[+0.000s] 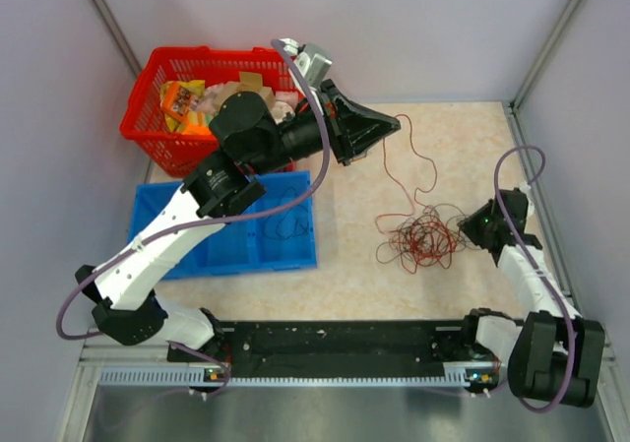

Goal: Untangle the cables

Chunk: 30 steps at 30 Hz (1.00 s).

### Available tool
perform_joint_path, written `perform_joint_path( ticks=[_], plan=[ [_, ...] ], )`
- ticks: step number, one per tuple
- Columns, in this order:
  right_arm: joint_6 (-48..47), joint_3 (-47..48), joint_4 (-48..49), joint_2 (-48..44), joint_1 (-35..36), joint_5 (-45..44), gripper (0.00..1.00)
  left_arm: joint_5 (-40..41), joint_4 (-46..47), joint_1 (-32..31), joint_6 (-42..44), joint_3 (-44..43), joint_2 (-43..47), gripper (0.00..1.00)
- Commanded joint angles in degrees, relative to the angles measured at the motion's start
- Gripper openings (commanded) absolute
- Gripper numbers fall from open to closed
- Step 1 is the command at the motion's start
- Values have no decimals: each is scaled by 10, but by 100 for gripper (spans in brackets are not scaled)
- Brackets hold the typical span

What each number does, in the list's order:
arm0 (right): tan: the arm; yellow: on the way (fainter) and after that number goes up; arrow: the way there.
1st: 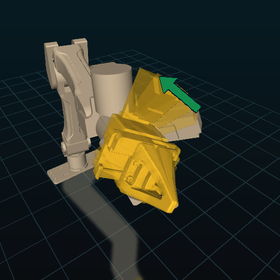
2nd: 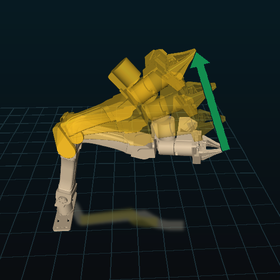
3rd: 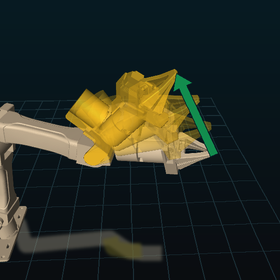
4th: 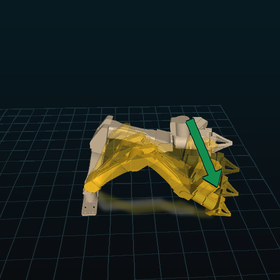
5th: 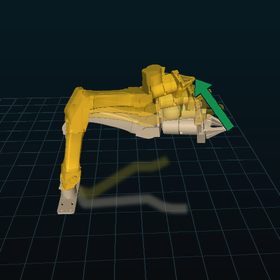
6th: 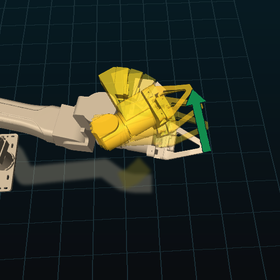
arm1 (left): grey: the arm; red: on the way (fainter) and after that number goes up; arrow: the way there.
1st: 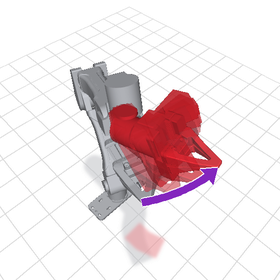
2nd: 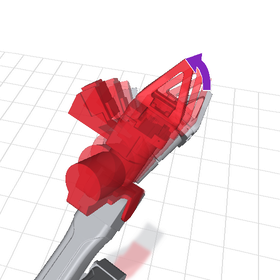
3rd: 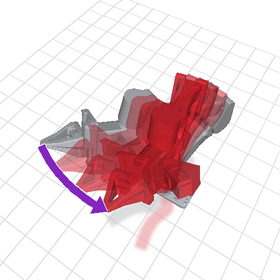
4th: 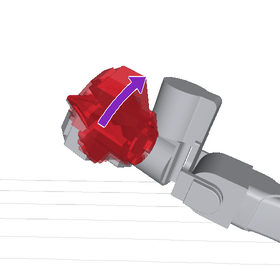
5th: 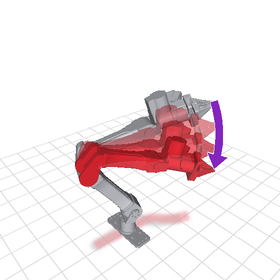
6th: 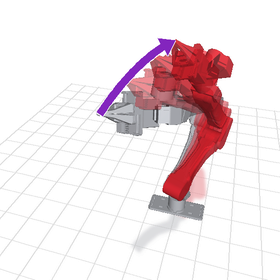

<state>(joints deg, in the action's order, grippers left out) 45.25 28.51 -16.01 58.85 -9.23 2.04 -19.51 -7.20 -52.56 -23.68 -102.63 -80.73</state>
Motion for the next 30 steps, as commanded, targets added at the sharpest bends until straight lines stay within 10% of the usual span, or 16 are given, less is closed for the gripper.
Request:
perform_joint_path(
  ticks=[1, 3, 8, 14, 24, 30],
  plan=[
    [-91, 58, 4, 5, -6, 39, 26, 46, 13, -1, 28, -24, 11, 0],
    [-111, 68, -9, -7, -6, 80, 50, 58, -2, -1, 41, -40, 6, 0],
    [-149, 77, -30, -74, -3, 190, 70, 53, -11, -1, 44, -57, -11, 0],
    [-179, 102, -56, -110, 24, 367, 72, 68, -6, -1, 57, -59, -23, 0],
    [-249, 92, -22, -249, 188, 221, 77, 123, -66, 0, 101, -107, -31, 0],
    [-269, 81, 60, -255, 189, 294, 77, 126, -73, 1, 97, -107, -27, 0]
  ],
)
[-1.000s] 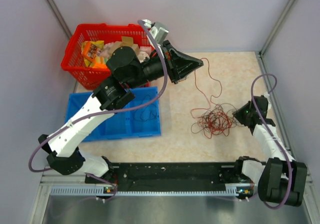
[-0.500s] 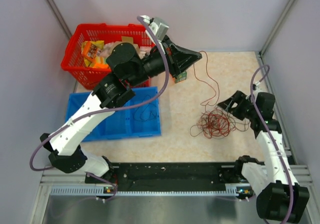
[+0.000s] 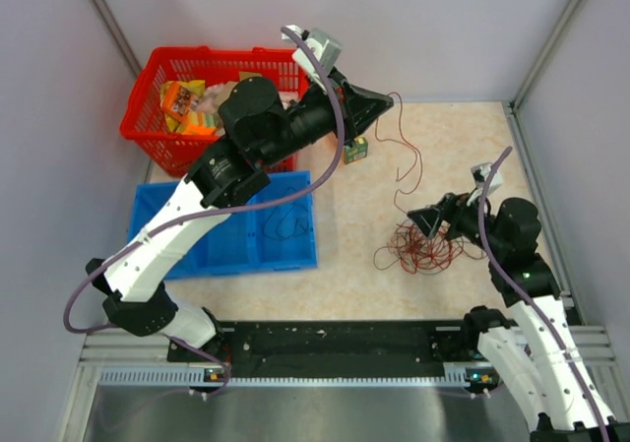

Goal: Untangle the cables

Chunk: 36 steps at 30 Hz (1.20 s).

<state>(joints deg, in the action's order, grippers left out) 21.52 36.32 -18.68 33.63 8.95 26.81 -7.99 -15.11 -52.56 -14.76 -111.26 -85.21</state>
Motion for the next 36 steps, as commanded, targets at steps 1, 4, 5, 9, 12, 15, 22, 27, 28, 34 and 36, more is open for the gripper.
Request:
perform_joint_path(
  ticks=[1, 4, 5, 9, 12, 15, 22, 27, 28, 34, 36],
  plan=[
    [-35, -2, 110, 2, 11, 75, 77, 9, 8, 1, 6, -21, 18, 0],
    [-43, 2, 117, 23, 15, 95, 76, 6, 4, 1, 7, -35, 13, 0],
    [-36, 2, 113, 27, 17, 80, 76, 7, -3, 1, 10, -44, 11, 0],
    [-27, -12, 120, 28, 33, 56, 76, 19, 3, 2, 11, -42, 14, 0],
    [-39, -11, 129, 66, 37, 33, 75, 5, 2, 2, 3, -38, 14, 0],
    [-11, -25, 181, 105, 52, 48, 67, 10, 1, 5, 2, -41, 15, 0],
    [3, 131, 31, 108, 75, -139, 0, 58, 11, 13, 22, 31, 64, 0],
    [5, 298, -43, 86, 75, -240, 0, 6, 53, 41, -47, 140, 81, 0],
    [5, 327, -49, 95, 75, -233, 0, -7, 63, 45, -63, 156, 77, 0],
    [62, 480, -77, 171, 75, -141, 0, -123, 106, 54, -130, 170, 36, 0],
    [94, 503, -76, 182, 76, -105, 0, -150, 139, 54, -146, 184, 36, 0]
  ],
)
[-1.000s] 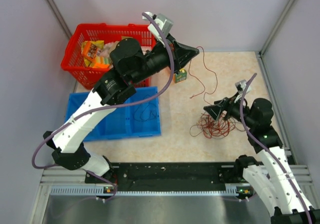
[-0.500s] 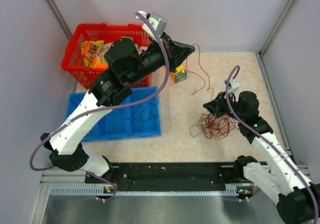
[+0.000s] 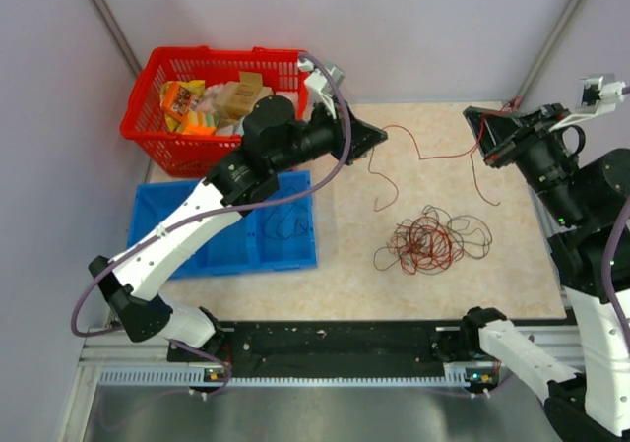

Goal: Untangle the cables

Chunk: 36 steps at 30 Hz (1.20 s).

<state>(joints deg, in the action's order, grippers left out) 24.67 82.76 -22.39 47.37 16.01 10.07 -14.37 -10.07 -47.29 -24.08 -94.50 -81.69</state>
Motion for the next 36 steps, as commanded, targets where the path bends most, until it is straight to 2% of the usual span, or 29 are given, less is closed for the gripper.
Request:
perform_joint_path(
  ticks=[1, 4, 8, 11, 17, 23, 26, 30, 36],
  plan=[
    [79, 42, -38, 49, 5, 83, 0, -98, 96, 1, -57, 19, 1, 0],
    [138, 19, -12, 45, 4, 133, 0, -130, 142, -1, -83, 26, -4, 0],
    [232, -68, 94, 20, 5, 181, 0, -156, 195, -11, -127, 48, -15, 1],
    [260, -97, 131, 16, 5, 197, 0, -170, 219, -25, -144, 55, -26, 2],
    [262, -145, 126, 0, 5, 174, 0, -146, 196, -47, -122, 64, -18, 7],
    [347, -197, 179, -8, 11, 143, 0, -142, 212, -56, -130, 98, -20, 12],
    [396, -227, 240, -11, 27, 130, 0, -110, 205, -63, -121, 107, -22, 17],
    [423, -240, 261, -4, 44, 121, 0, -113, 204, -65, -116, 88, -37, 25],
    [442, -252, 279, -20, 48, 102, 0, -96, 187, -66, -111, 94, -43, 22]
  ],
)
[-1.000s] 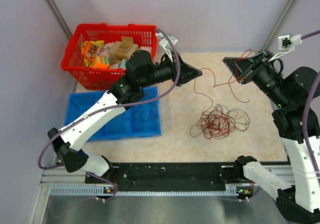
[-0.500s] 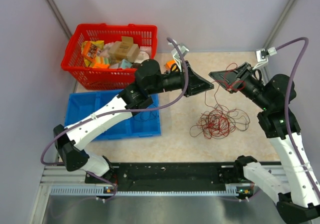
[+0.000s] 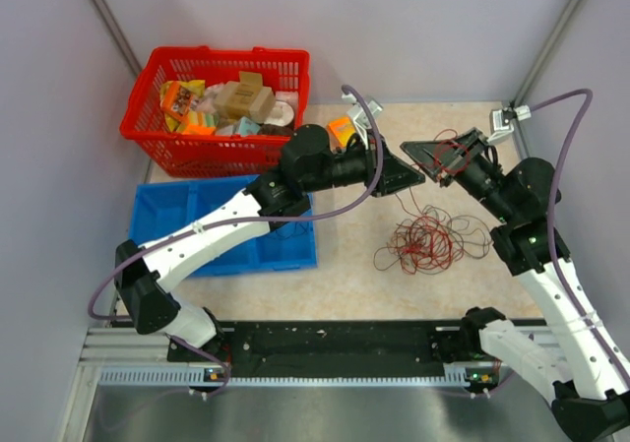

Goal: Untangle the cables

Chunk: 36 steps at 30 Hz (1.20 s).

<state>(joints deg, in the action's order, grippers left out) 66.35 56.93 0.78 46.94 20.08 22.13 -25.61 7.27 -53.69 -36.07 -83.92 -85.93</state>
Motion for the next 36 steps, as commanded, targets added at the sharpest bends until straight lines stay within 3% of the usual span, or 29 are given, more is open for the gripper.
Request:
perform_joint_path(
  ticks=[1, 4, 7, 9, 12, 14, 17, 20, 21, 22, 28, 36],
  plan=[
    [25, 7, 48, -15, 8, -16, 0, 20, 14, -3, 10, -8, 1, 23],
    [35, 4, 58, -19, 8, -9, 0, 18, 15, -3, 12, -6, 2, 22],
    [27, 0, 56, -26, 8, -10, 0, 7, 17, -4, 9, -13, 1, 5],
    [12, 5, 40, -28, 8, -10, 0, 11, 6, -4, 12, -19, 2, 0],
    [-17, 10, 11, -26, 8, -3, 10, 45, -22, -4, 35, -17, 15, 0],
    [-42, 4, -7, -29, 8, -1, 23, 91, -41, -4, 53, -12, 30, 0],
    [-102, 1, -85, -40, 8, -9, 57, 183, -113, -4, 87, -15, 52, 0],
    [-186, -2, -185, -51, 8, -17, 72, 305, -224, 2, 134, -23, 82, 0],
    [-210, -9, -218, -57, 8, -22, 85, 342, -250, 6, 145, -20, 96, 0],
    [-232, -28, -240, -67, 8, -26, 87, 369, -275, 16, 152, -14, 109, 0],
    [-292, -145, -298, -138, 8, -59, 88, 439, -388, 137, 152, 38, 208, 0],
    [-333, -151, -327, -155, 8, -100, 87, 558, -454, 182, 127, 127, 247, 0]
  ],
)
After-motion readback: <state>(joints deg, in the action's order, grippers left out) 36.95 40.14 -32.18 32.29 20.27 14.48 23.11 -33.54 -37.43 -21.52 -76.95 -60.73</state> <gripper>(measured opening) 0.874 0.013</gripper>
